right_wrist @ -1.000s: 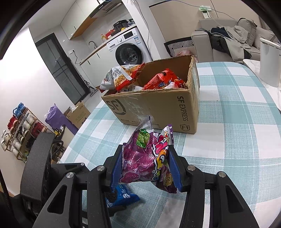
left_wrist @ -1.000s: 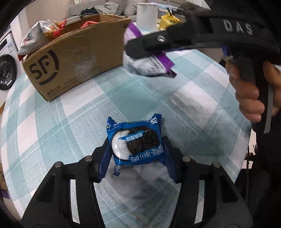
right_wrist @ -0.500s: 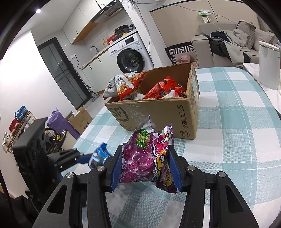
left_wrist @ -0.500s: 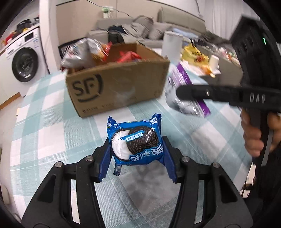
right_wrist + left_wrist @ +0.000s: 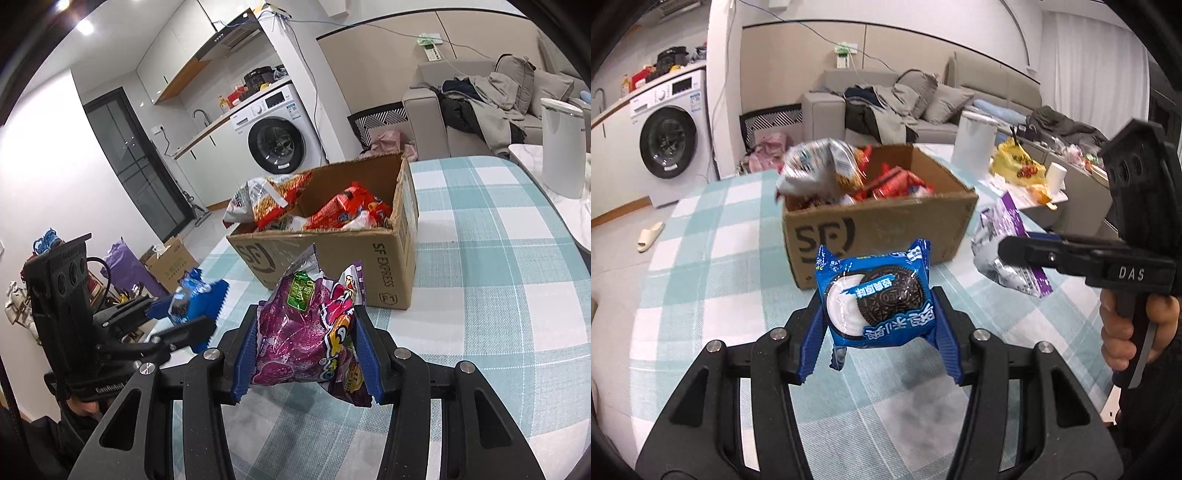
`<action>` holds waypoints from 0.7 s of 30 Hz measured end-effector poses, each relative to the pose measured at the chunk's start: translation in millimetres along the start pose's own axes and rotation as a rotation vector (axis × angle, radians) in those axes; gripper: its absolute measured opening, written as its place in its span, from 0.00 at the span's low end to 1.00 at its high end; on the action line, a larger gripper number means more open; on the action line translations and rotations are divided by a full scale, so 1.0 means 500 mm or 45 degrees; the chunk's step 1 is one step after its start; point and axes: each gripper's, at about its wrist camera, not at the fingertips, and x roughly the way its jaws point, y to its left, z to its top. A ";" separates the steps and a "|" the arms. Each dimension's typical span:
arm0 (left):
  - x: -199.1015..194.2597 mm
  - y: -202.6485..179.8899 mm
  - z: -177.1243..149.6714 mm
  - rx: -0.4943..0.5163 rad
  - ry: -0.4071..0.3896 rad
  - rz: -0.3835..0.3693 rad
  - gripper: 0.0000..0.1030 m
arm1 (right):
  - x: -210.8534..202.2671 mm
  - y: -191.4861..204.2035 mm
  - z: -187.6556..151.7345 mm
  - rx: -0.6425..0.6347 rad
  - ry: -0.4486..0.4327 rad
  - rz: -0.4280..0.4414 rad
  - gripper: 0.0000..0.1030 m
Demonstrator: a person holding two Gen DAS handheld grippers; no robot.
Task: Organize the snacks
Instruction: 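Lift both held packs and carry them over the open box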
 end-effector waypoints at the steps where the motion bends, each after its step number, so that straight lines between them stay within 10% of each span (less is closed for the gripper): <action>1: -0.005 0.006 0.008 -0.006 -0.014 0.009 0.49 | -0.002 0.000 0.002 0.003 -0.008 0.004 0.47; 21: 0.007 0.069 0.137 -0.008 -0.118 0.092 0.49 | -0.028 0.032 0.113 -0.026 -0.163 0.024 0.47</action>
